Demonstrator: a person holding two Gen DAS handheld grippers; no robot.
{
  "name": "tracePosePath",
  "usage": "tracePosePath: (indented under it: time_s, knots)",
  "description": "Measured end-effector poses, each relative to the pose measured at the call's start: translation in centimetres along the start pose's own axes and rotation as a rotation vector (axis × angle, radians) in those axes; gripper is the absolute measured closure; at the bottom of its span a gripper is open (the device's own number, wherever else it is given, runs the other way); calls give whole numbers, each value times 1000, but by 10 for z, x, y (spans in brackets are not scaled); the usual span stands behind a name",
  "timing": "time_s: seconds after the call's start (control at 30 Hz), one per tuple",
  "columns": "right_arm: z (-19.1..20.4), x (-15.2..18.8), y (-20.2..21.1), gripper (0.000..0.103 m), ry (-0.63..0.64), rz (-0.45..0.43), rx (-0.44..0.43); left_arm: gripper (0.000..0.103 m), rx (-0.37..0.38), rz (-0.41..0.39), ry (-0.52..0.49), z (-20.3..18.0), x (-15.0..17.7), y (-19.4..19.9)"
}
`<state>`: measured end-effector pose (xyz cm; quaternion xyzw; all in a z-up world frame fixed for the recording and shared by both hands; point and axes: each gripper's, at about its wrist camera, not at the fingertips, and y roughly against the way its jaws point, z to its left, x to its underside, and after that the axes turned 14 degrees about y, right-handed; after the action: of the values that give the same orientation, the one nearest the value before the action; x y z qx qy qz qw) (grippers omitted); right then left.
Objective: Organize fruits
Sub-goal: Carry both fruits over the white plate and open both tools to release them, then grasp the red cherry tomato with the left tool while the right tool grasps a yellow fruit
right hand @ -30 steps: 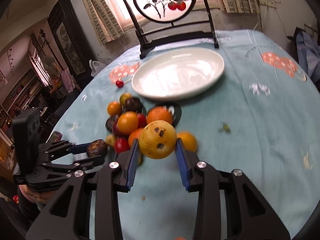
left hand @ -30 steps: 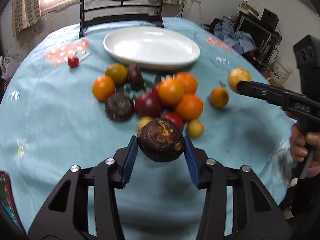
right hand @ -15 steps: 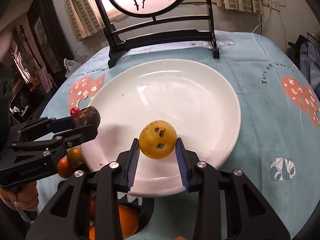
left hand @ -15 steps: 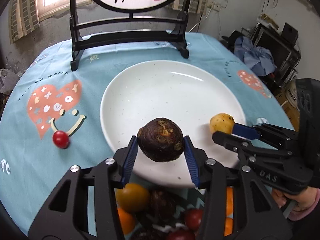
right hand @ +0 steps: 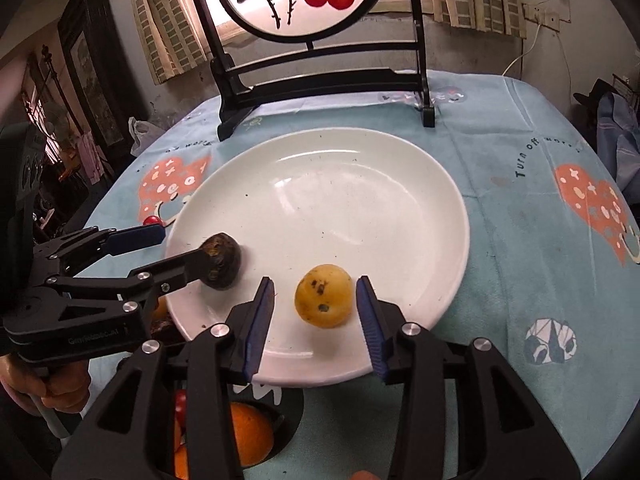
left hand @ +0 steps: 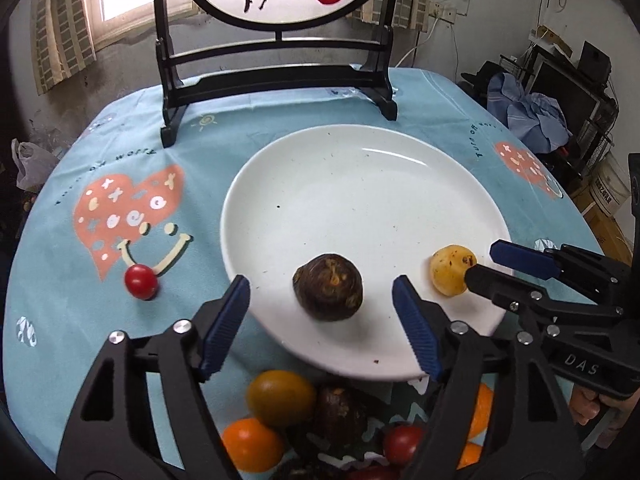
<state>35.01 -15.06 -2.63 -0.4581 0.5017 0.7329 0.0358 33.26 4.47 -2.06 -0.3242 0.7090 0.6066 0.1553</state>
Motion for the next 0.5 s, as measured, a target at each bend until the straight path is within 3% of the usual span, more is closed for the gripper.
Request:
tracePosePath:
  time_s: [0.07, 0.13, 0.27, 0.5]
  knots:
    - [2, 8, 16, 51, -17, -27, -1, 10, -14, -48, -3, 5, 11, 23]
    - [5, 23, 35, 41, -31, -53, 11, 6, -21, -87, 13, 15, 27, 44]
    - [10, 60, 58, 40, -59, -92, 13, 4, -42, -137, 29, 37, 61, 68]
    - [29, 93, 55, 40, -18, -24, -2, 4, -101, -139, 85, 65, 90, 76]
